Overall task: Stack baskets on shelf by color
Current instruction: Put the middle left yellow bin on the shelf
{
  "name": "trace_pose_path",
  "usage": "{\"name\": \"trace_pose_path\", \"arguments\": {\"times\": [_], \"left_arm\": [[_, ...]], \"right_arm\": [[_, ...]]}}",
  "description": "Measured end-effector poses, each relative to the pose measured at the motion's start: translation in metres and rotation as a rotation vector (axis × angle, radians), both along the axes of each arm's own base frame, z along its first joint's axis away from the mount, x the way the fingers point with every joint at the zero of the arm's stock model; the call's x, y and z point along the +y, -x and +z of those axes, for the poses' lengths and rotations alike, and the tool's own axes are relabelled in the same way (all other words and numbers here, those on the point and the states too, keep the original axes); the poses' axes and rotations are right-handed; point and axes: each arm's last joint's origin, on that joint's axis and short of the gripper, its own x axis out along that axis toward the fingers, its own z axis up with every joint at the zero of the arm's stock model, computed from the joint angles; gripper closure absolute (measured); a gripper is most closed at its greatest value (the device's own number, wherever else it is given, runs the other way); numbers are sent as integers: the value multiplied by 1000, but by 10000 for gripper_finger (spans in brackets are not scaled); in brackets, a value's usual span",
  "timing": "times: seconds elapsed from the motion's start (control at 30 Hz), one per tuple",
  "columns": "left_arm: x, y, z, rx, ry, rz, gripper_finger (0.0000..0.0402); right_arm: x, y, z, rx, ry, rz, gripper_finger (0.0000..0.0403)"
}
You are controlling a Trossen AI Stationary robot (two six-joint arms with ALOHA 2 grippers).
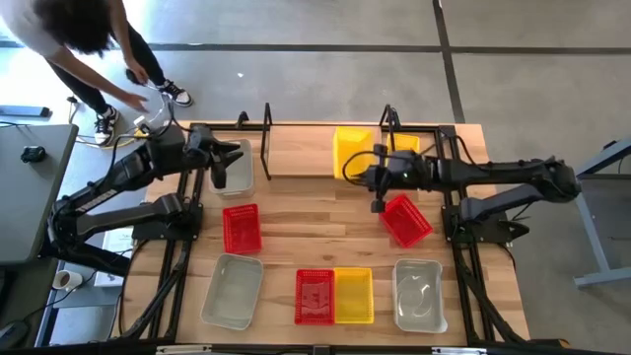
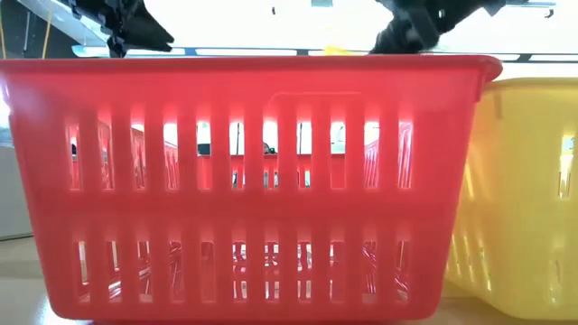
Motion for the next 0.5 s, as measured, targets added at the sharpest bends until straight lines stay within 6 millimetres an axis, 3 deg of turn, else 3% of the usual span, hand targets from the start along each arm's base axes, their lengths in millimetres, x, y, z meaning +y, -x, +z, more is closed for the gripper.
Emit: {"name": "trace_pose_path", "arguments": {"times": [0.23,0.5], "left_arm": [[5,-5,3,173,52,2,284],[7,-4,-5,366,104,34,284]], "right_arm": [[-41,2,-25,185,16,-26,403],[-68,-6,-55,293,-37,-36,403]]}}
